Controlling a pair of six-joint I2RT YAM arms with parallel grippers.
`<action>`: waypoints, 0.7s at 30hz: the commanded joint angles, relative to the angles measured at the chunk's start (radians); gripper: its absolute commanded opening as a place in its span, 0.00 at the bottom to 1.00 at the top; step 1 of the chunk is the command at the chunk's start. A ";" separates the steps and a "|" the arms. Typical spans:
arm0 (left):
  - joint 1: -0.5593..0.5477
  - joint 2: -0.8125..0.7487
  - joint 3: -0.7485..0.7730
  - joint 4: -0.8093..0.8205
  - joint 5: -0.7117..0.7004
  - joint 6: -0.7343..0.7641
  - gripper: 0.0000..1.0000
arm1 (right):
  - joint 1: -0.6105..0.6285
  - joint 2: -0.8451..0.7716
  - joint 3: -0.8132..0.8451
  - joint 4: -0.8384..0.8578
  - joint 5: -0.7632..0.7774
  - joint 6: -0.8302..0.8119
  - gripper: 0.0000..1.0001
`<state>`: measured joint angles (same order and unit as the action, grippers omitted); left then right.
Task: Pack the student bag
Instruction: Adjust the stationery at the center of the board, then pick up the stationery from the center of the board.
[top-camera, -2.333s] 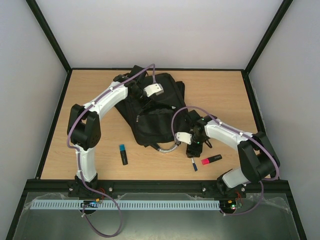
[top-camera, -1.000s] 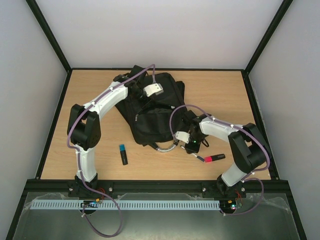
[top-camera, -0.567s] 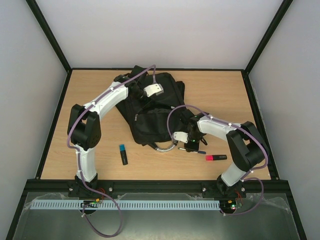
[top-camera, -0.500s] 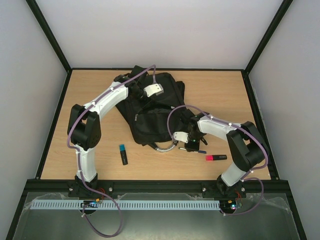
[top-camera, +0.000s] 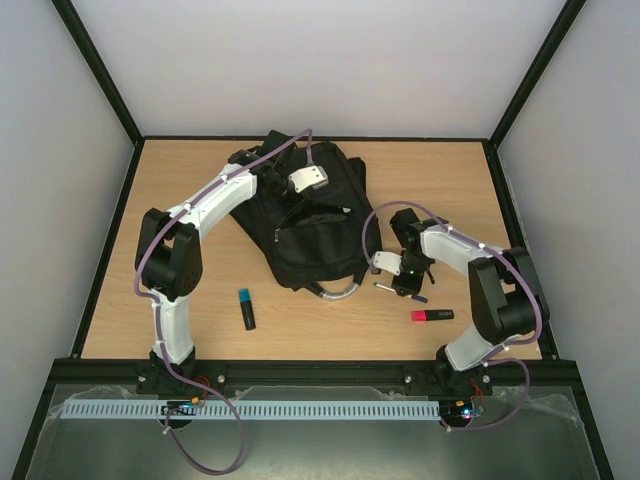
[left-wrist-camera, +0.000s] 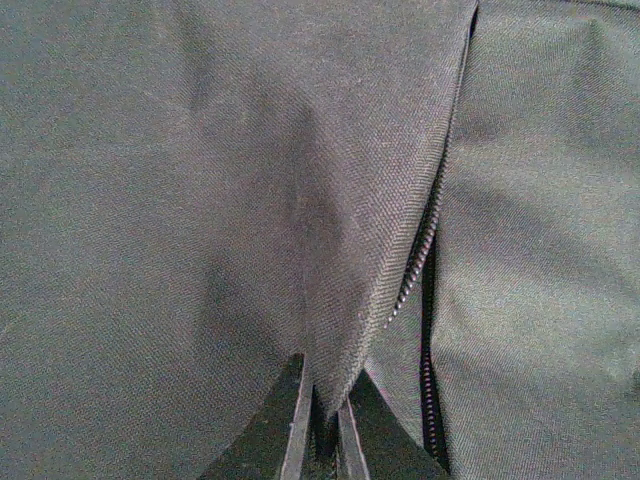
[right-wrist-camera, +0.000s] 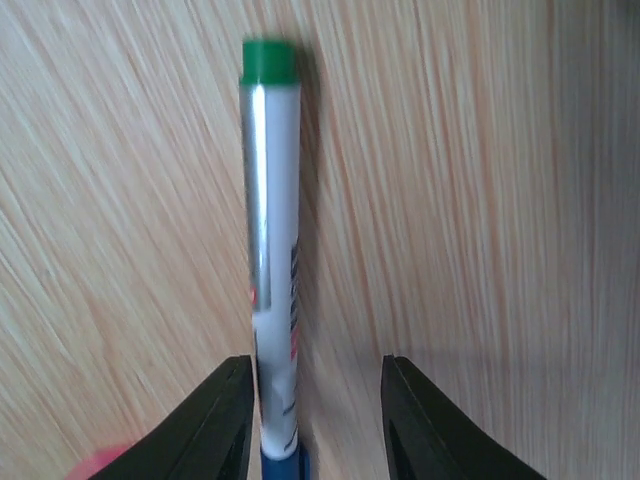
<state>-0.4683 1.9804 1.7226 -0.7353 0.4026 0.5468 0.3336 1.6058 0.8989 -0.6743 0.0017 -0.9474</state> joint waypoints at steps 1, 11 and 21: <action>0.000 0.003 0.019 -0.014 0.012 0.004 0.03 | -0.049 -0.069 -0.058 -0.058 0.057 -0.045 0.37; 0.001 0.005 0.011 -0.015 0.022 0.002 0.03 | -0.151 -0.141 -0.110 -0.131 0.064 -0.059 0.33; 0.001 0.005 0.016 -0.015 0.027 -0.004 0.03 | -0.154 -0.096 -0.109 -0.120 0.048 -0.015 0.23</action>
<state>-0.4683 1.9804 1.7226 -0.7353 0.4034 0.5461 0.1818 1.4849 0.7780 -0.7372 0.0593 -0.9783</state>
